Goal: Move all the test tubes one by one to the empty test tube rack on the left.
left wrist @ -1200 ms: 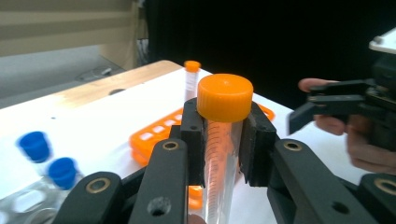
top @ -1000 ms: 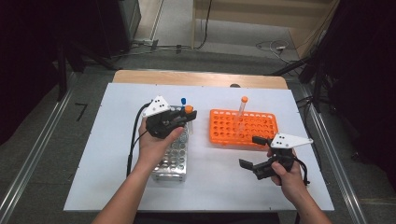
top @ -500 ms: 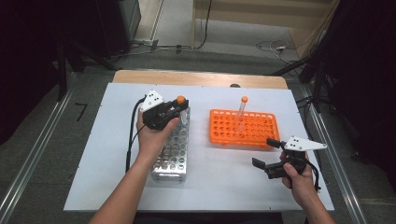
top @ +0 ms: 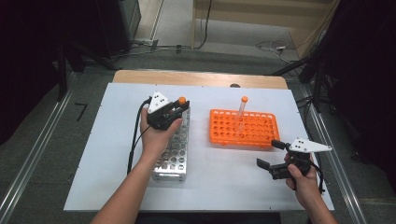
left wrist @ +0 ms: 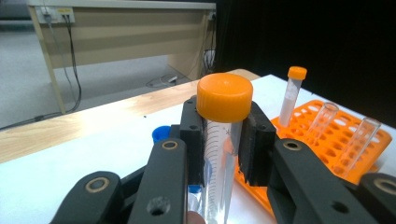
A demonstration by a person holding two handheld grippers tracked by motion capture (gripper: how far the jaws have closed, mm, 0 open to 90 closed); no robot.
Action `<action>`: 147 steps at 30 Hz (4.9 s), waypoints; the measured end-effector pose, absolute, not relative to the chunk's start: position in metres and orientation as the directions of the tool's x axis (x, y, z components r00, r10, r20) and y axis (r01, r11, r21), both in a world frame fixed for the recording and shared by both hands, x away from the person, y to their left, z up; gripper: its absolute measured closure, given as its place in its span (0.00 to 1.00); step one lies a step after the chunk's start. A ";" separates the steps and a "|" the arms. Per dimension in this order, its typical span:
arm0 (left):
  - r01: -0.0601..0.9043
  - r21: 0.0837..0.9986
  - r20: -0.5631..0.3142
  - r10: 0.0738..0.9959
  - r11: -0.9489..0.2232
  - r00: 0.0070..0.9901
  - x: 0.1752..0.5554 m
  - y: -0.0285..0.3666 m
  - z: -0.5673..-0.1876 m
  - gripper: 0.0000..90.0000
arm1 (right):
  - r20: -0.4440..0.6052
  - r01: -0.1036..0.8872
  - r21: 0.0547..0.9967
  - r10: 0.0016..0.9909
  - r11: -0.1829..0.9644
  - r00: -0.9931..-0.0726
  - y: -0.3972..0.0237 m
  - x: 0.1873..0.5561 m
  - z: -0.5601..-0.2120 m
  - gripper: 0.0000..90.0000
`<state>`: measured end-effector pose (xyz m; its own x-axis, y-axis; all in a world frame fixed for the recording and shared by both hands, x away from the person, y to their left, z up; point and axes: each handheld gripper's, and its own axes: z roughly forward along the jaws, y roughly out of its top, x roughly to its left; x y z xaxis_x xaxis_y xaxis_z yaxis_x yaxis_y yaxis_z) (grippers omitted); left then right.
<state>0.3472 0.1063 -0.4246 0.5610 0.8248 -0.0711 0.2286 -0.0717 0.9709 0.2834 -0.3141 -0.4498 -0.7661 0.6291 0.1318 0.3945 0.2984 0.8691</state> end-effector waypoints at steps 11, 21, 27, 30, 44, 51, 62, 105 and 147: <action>0.289 0.947 -0.037 0.843 -0.142 0.537 0.343 0.103 -0.431 0.82 | 0.127 0.389 0.867 0.618 0.311 -0.776 -0.310 0.286 -0.451 0.00; 0.343 0.928 -0.058 0.856 -0.143 0.513 0.337 0.101 -0.427 0.80 | 0.122 0.387 0.863 0.609 0.325 -0.784 -0.307 0.288 -0.452 0.00; 0.393 0.910 -0.088 0.865 -0.132 0.495 0.336 0.103 -0.430 0.81 | 0.121 0.385 0.862 0.605 0.329 -0.787 -0.306 0.288 -0.452 0.00; 0.419 0.898 -0.102 0.865 -0.132 0.492 0.339 0.101 -0.433 0.81 | 0.121 0.386 0.861 0.603 0.332 -0.789 -0.306 0.289 -0.453 0.00; 0.489 0.853 -0.117 0.847 -0.182 0.519 0.349 0.093 -0.436 0.74 | 0.126 0.388 0.858 0.595 0.336 -0.794 -0.304 0.290 -0.454 0.00; 0.500 0.859 -0.203 0.826 -0.108 0.526 0.347 0.102 -0.432 0.43 | 0.127 0.381 0.867 0.597 0.322 -0.792 -0.304 0.291 -0.452 0.00; 0.441 0.888 -0.149 0.829 -0.128 0.540 0.341 0.105 -0.425 0.79 | 0.141 0.386 0.875 0.609 0.292 -0.780 -0.307 0.295 -0.451 0.00; 0.353 0.936 -0.258 0.677 -0.003 0.689 0.291 0.148 -0.427 0.00 | 0.170 0.532 0.821 0.800 0.209 -0.576 -0.262 0.416 -0.453 0.67; 0.321 0.947 -0.233 0.637 -0.024 0.735 0.289 0.132 -0.419 0.00 | 0.094 0.429 0.881 0.816 0.199 -0.571 -0.262 0.411 -0.421 0.80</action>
<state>0.2885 0.1318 -0.4195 0.7351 0.6367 -0.2331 0.3212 -0.0243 0.9467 0.4111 -0.2618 -0.4213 -0.5707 0.8158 0.0935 0.4286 0.1988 0.8814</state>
